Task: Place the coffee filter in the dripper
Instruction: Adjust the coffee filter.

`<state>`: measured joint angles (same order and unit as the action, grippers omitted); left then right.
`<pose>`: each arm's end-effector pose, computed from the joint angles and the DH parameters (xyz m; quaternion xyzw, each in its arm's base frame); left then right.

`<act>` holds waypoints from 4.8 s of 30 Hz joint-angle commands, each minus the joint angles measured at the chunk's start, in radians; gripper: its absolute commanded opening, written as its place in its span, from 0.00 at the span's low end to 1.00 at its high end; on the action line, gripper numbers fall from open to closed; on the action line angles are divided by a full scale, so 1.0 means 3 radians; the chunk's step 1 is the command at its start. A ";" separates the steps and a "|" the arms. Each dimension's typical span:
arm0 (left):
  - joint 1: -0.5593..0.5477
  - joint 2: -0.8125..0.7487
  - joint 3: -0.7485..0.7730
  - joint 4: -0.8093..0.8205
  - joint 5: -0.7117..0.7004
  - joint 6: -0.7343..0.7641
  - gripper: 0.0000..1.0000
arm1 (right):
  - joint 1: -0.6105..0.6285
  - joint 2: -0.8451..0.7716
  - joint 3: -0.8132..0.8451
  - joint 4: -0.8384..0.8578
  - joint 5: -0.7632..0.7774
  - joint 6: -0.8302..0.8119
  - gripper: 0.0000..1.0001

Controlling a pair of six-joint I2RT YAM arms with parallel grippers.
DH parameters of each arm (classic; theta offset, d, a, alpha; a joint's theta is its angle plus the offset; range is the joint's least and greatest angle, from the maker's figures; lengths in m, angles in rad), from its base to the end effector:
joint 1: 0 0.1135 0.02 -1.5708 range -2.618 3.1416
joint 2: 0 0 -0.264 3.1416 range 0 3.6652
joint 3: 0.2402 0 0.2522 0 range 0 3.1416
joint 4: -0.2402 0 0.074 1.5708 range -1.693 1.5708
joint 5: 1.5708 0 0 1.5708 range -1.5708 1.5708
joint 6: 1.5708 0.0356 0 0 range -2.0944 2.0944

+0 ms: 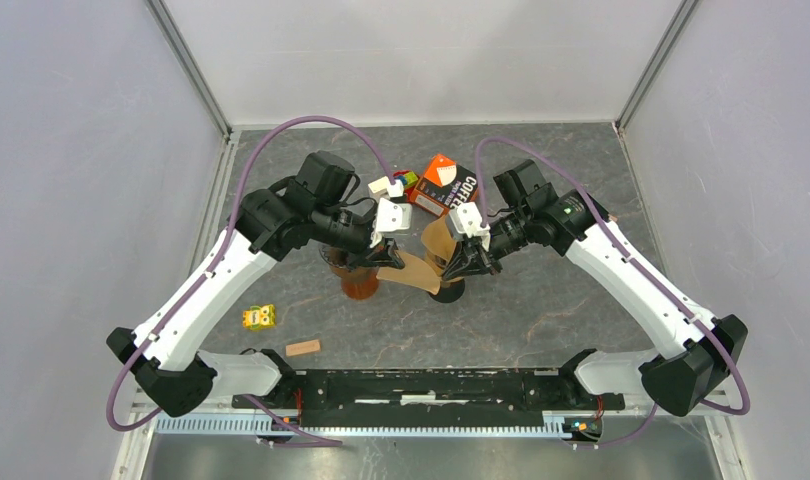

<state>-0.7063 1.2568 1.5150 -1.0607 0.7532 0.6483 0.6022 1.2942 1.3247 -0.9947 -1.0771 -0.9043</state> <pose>0.1588 -0.1674 0.4133 0.6477 0.5855 -0.3509 0.3385 0.1823 0.1633 0.3602 -0.6721 0.4929 0.4453 0.3271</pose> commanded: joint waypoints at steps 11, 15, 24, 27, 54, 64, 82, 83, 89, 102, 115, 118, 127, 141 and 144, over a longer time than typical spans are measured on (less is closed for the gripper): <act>0.0012 0.0017 0.0011 0.0069 0.0110 0.0112 0.02 | 0.0041 0.0013 0.0046 0.0160 -0.0152 0.0081 0.00; 0.0012 0.0008 0.0015 0.0077 0.0179 0.0145 0.02 | 0.0043 0.0003 -0.0024 0.0371 -0.0107 0.0276 0.00; 0.0012 0.0024 0.0020 0.0120 0.0280 0.0161 0.02 | 0.0053 -0.0002 -0.0183 0.0689 -0.0103 0.0565 0.00; 0.0012 0.0038 0.0028 0.0124 0.0282 0.0175 0.02 | 0.0052 -0.0018 -0.0239 0.0761 -0.0112 0.0626 0.00; 0.0061 -0.0032 -0.0052 -0.0038 0.0193 0.0411 0.02 | 0.0043 -0.0438 -0.0397 0.0457 0.0559 0.0236 0.35; 0.0064 -0.0023 -0.0063 -0.0041 0.0291 0.0408 0.02 | 0.0048 -0.0303 -0.0214 0.0340 0.0359 0.0208 0.47; 0.0064 -0.0027 -0.0079 -0.0013 0.0285 0.0389 0.02 | 0.0050 -0.0166 -0.0089 0.0227 0.0134 0.0148 0.39; 0.0064 -0.0023 -0.0080 -0.0013 0.0291 0.0385 0.02 | 0.0053 -0.0173 -0.0099 0.0250 0.0127 0.0167 0.38; 0.0064 -0.0010 -0.0077 0.0002 0.0307 0.0370 0.02 | 0.0052 -0.0119 -0.0068 0.0292 0.0045 0.0228 0.31; 0.0066 -0.0006 -0.0084 0.0002 0.0311 0.0370 0.02 | 0.0068 -0.0071 -0.0074 0.0310 -0.0008 0.0243 0.20; 0.0064 -0.0002 -0.0100 0.0001 0.0335 0.0407 0.02 | 0.0071 -0.0058 -0.0049 0.0201 -0.0058 0.0116 0.11; 0.0064 -0.0003 -0.0104 0.0002 0.0330 0.0413 0.02 | 0.0074 -0.0060 -0.0054 0.0177 -0.0071 0.0087 0.11; 0.0063 0.0005 -0.0126 0.0002 0.0365 0.0446 0.02 | 0.0099 -0.0058 -0.0053 0.0110 -0.0083 0.0003 0.07; 0.0063 0.0030 -0.0134 0.0002 0.0410 0.0436 0.02 | 0.0109 -0.0059 -0.0102 0.0312 -0.0046 0.0217 0.01; 0.0064 0.0026 -0.0155 0.0055 0.0364 0.0357 0.02 | 0.0110 -0.0056 -0.0118 0.0364 -0.0022 0.0278 0.01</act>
<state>-0.6914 1.2671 1.4818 -1.0679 0.8425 0.7395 0.6285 1.2774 1.2716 -0.9340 -1.0760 -0.8597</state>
